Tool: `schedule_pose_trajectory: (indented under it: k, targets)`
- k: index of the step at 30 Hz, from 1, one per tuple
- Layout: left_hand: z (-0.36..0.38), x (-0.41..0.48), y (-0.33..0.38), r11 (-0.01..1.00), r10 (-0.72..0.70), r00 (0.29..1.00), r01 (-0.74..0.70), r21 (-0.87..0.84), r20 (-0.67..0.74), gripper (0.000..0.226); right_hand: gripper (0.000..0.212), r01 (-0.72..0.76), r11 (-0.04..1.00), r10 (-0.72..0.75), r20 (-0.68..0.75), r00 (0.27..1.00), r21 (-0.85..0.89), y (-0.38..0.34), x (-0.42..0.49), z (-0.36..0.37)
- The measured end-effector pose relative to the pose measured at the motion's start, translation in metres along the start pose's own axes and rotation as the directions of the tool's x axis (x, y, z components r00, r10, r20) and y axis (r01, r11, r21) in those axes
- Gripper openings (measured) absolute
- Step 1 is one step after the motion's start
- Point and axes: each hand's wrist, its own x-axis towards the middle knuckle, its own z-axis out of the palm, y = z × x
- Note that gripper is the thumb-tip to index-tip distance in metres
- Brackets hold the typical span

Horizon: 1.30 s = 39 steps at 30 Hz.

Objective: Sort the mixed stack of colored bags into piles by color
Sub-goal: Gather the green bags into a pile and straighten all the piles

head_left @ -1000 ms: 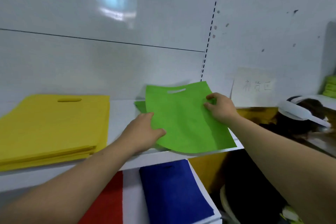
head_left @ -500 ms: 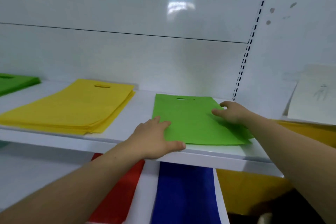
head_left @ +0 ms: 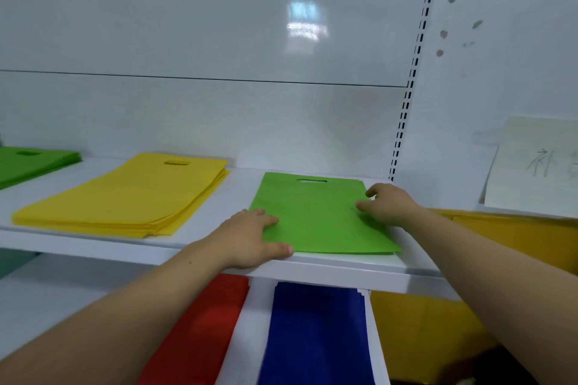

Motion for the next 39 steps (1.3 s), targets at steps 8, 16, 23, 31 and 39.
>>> schedule_pose_trajectory:
  k: [8, 16, 23, 31, 39]
  targets:
    - [-0.008, 0.008, -0.008, 0.998, 0.055, 0.998, -0.055, -0.005, 0.024, 0.084, 0.063, -0.027, 0.995, 0.028, 0.007, 1.000, -0.096, 0.003, 0.004, 0.009]
    - [-0.001, 0.011, -0.010, 0.993, 0.081, 0.996, -0.084, -0.087, -0.039, 0.077, 0.071, -0.059, 0.997, 0.061, 0.030, 0.998, -0.044, 0.006, 0.008, 0.022]
    - [0.001, 0.010, -0.013, 0.998, 0.044, 0.997, -0.046, -0.043, -0.056, 0.082, 0.064, -0.031, 0.999, 0.030, -0.057, 0.998, -0.019, 0.012, 0.005, 0.021]
    - [-0.002, 0.007, -0.014, 1.000, 0.012, 0.998, -0.012, -0.007, -0.061, 0.083, 0.062, -0.020, 0.999, 0.020, -0.018, 1.000, -0.030, 0.012, 0.006, 0.026]
    - [-0.007, 0.004, -0.014, 0.998, -0.031, 0.999, 0.032, 0.057, -0.014, 0.083, 0.071, 0.009, 0.994, -0.004, 0.043, 0.999, -0.111, 0.012, 0.008, 0.027]
